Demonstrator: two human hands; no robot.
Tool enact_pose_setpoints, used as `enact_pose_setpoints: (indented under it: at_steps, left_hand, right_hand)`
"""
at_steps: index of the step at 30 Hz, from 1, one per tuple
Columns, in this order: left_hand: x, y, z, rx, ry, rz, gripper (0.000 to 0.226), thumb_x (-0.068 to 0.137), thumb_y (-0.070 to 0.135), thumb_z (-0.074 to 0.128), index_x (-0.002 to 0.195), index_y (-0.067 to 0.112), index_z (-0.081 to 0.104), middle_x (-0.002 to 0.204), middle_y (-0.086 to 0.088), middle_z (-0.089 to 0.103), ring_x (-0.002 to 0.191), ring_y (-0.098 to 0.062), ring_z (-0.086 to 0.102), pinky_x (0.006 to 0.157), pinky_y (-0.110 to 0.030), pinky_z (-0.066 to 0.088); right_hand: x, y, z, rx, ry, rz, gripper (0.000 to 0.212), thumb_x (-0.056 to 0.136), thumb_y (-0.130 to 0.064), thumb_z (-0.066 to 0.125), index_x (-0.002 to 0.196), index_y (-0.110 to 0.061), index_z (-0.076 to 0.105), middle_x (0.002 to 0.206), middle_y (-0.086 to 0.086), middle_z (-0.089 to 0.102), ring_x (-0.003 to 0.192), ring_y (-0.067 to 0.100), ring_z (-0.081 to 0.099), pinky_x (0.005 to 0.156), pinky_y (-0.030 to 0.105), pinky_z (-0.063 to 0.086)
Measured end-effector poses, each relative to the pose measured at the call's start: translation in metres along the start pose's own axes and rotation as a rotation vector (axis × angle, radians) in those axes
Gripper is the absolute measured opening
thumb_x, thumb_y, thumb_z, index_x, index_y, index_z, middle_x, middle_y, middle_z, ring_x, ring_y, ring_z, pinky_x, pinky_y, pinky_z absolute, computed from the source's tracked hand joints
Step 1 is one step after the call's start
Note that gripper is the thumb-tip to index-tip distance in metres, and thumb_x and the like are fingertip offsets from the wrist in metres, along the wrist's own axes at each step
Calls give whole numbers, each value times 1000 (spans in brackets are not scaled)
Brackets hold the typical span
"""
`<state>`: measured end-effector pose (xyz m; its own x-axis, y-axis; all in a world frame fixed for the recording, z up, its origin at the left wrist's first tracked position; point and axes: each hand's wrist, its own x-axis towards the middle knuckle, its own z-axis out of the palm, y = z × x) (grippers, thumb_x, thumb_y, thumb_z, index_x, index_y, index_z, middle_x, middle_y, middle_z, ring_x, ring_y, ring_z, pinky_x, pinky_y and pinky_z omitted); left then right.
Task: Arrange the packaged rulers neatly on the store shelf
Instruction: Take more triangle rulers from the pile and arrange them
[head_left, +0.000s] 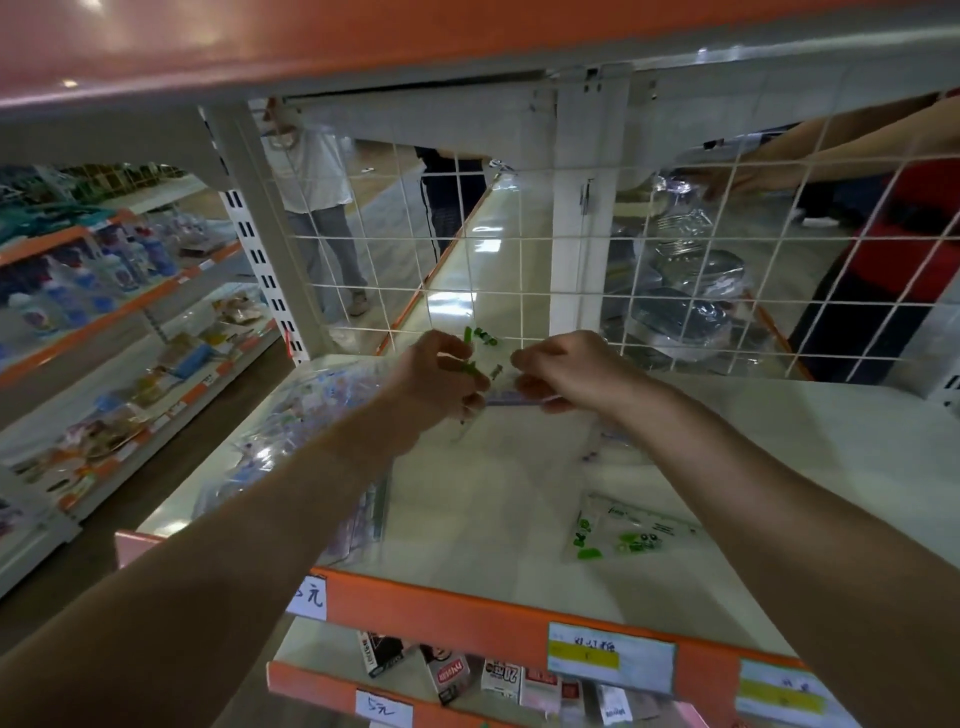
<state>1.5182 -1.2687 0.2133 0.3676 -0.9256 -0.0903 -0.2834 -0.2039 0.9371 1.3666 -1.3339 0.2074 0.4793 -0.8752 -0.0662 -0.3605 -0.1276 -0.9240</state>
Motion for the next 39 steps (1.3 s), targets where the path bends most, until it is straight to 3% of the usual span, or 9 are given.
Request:
enact_pose_setpoints:
  at_steps: [4, 9, 13, 18, 23, 27, 30, 34, 39]
  left_hand:
    - [-10, 8, 27, -87, -47, -57, 22, 82, -4, 65, 93, 9, 50, 70, -14, 66, 58, -25, 62, 70, -41, 56]
    - [-17, 10, 43, -170, -123, -106, 26, 85, 3, 64, 108, 13, 56, 80, -13, 68, 67, -23, 65, 61, -31, 57]
    - [-27, 15, 52, -299, -132, -152, 22, 78, -10, 64, 93, 4, 57, 74, -15, 64, 66, -24, 64, 60, -33, 60]
    - [-39, 15, 65, -475, -159, -250, 15, 82, -16, 54, 74, -4, 57, 61, -14, 65, 53, -21, 66, 58, -31, 60]
    - [-49, 14, 73, -458, -192, -275, 21, 81, -17, 57, 89, 2, 55, 77, -17, 64, 58, -23, 68, 55, -31, 59]
    - [-57, 12, 71, -150, -216, -240, 13, 88, -2, 58, 100, 3, 59, 77, -13, 65, 59, -20, 66, 62, -34, 60]
    - [-62, 7, 62, 150, -234, -218, 10, 88, 7, 60, 98, 6, 63, 73, -8, 62, 59, -16, 58, 64, -29, 53]
    - [-66, 1, 55, 270, -219, -238, 15, 87, 7, 61, 100, 1, 65, 77, -10, 62, 56, -14, 52, 65, -28, 47]
    - [-69, -5, 58, 367, -245, -205, 10, 86, 9, 62, 94, 6, 66, 75, -7, 62, 58, -14, 53, 62, -26, 46]
  right_hand:
    - [-19, -3, -16, 48, -45, 24, 13, 90, -10, 61, 102, -14, 62, 80, 3, 68, 67, 8, 65, 64, 20, 55]
    - [-39, 0, -40, -98, -143, 77, 27, 91, -3, 56, 115, -15, 58, 82, 6, 66, 70, 14, 62, 75, 30, 56]
    - [-55, 13, -51, -73, -18, 69, 48, 87, -15, 67, 131, -7, 50, 86, 9, 67, 72, 18, 64, 80, 38, 56]
    - [-78, 24, -64, -522, -53, -7, 48, 81, -34, 73, 122, -12, 60, 111, 3, 65, 93, 21, 63, 83, 36, 53]
    - [-91, 26, -73, -842, 80, -95, 30, 85, -36, 65, 109, -19, 65, 102, 3, 64, 94, 23, 60, 76, 32, 47]
    - [-102, 25, -76, -897, 10, -111, 34, 87, -32, 65, 120, -21, 61, 118, -4, 60, 104, 20, 56, 80, 28, 40]
    - [-107, 29, -76, -883, -91, -96, 17, 89, -26, 64, 102, -36, 58, 82, -23, 46, 80, 10, 46, 65, 24, 32]
    - [-112, 36, -70, -957, -167, -91, 38, 89, -23, 62, 59, -27, 39, 64, -15, 29, 75, 14, 35, 53, 15, 20]
    - [-113, 46, -62, -979, -232, -10, 24, 86, -22, 59, 65, -12, 50, 67, -1, 47, 72, 20, 50, 57, 26, 34]
